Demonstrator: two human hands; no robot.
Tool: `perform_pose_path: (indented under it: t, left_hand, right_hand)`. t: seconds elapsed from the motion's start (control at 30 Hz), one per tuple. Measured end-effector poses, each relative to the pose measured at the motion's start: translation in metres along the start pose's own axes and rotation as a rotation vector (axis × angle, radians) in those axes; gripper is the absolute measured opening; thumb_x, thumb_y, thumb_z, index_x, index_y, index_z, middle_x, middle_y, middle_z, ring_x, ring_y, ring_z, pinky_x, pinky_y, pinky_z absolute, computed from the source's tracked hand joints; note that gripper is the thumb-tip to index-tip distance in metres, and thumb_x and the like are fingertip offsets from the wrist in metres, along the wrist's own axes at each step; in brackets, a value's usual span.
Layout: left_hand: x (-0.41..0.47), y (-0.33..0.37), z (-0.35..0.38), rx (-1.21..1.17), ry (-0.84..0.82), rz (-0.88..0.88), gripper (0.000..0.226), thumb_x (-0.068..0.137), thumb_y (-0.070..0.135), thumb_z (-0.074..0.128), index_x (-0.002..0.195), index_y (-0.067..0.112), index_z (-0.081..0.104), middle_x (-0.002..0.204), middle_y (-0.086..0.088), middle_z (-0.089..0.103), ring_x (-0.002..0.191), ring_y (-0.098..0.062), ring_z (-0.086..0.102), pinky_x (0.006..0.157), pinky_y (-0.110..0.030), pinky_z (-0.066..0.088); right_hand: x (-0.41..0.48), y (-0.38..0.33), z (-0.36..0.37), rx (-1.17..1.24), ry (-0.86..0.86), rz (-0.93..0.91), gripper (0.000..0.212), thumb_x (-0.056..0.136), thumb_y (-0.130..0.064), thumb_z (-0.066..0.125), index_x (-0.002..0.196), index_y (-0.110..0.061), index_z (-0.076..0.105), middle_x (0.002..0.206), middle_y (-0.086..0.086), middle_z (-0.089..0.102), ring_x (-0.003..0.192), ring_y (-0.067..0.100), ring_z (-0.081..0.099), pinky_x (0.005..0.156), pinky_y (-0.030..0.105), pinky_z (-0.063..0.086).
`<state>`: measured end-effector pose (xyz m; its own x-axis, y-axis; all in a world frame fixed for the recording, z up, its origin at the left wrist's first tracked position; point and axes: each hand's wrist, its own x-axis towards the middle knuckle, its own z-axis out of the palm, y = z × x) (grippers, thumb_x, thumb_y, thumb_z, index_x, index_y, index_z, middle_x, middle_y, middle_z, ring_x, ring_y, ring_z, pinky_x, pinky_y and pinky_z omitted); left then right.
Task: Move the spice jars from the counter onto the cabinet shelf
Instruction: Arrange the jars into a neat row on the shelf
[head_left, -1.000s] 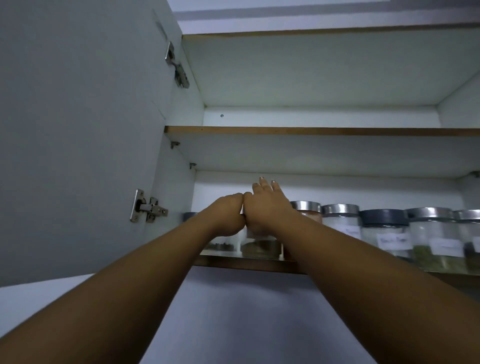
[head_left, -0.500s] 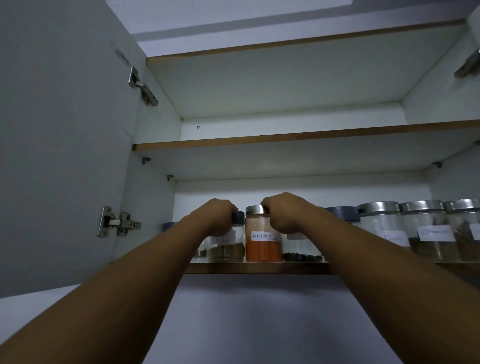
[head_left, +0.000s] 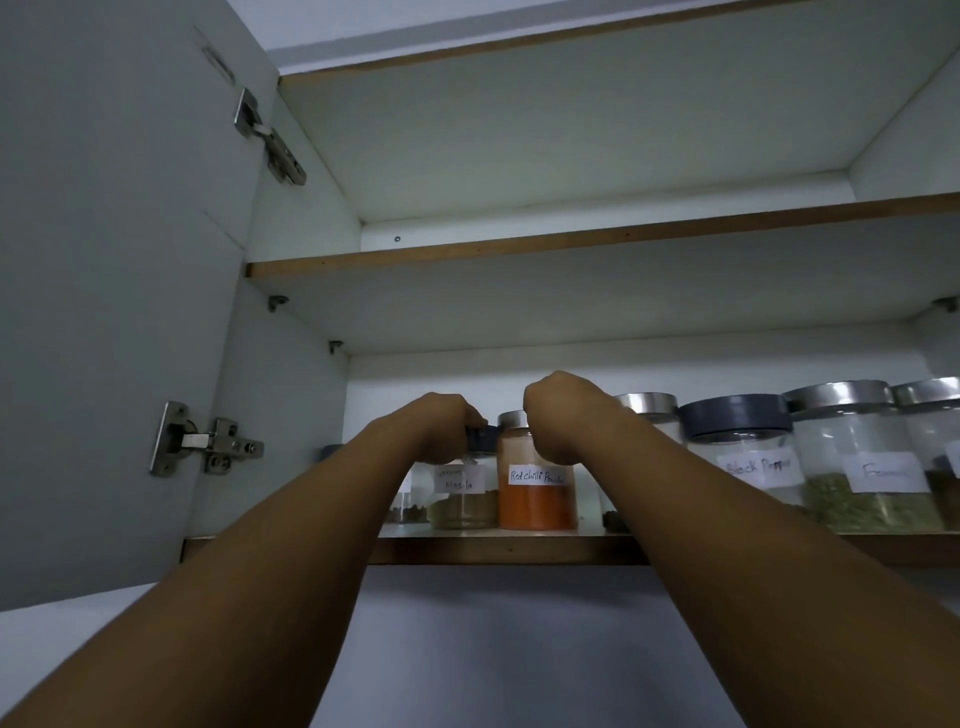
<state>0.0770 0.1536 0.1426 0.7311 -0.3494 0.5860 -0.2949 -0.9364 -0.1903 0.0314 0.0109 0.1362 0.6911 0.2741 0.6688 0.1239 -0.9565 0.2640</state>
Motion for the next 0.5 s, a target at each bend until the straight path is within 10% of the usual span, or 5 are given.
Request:
perform_pose_path:
  t: [0.5]
  left_hand:
    - [0.054, -0.036, 0.048, -0.005, -0.054, 0.016, 0.05, 0.09, 0.0, 0.041, 0.136, 0.018, 0.044, 0.131, -0.01, 0.054, 0.115, -0.027, 0.05, 0.085, -0.03, 0.039]
  right_hand:
    - [0.081, -0.006, 0.062, -0.084, -0.181, 0.109, 0.028, 0.084, -0.014, 0.056, 0.112, -0.009, 0.057, 0.075, 0.002, 0.042, 0.082, 0.02, 0.047, 0.071, 0.029, 0.041]
